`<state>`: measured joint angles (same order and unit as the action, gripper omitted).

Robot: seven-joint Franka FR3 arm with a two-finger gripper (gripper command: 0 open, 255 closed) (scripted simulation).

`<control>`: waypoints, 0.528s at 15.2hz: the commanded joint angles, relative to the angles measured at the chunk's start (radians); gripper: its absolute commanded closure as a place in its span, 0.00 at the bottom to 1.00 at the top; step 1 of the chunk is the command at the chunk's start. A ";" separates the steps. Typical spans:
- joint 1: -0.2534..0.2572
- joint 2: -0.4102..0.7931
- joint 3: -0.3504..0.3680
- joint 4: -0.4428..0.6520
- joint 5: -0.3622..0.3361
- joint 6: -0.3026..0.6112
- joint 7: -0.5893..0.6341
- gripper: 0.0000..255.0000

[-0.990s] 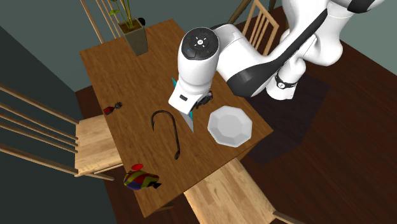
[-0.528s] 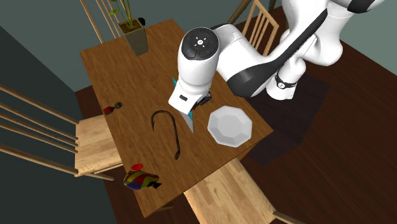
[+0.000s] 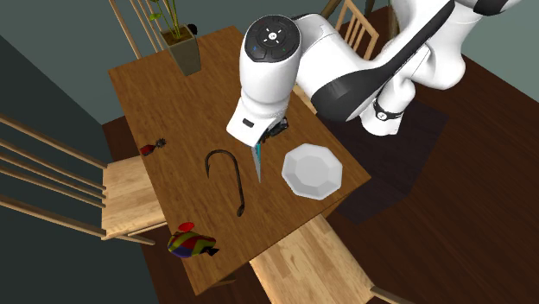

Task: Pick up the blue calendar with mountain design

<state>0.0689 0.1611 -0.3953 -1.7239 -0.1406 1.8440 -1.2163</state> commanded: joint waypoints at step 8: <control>-0.001 -0.003 -0.001 0.116 0.002 -0.118 -0.019 1.00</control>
<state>0.0691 0.1540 -0.3962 -1.6275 -0.1401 1.7422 -1.2313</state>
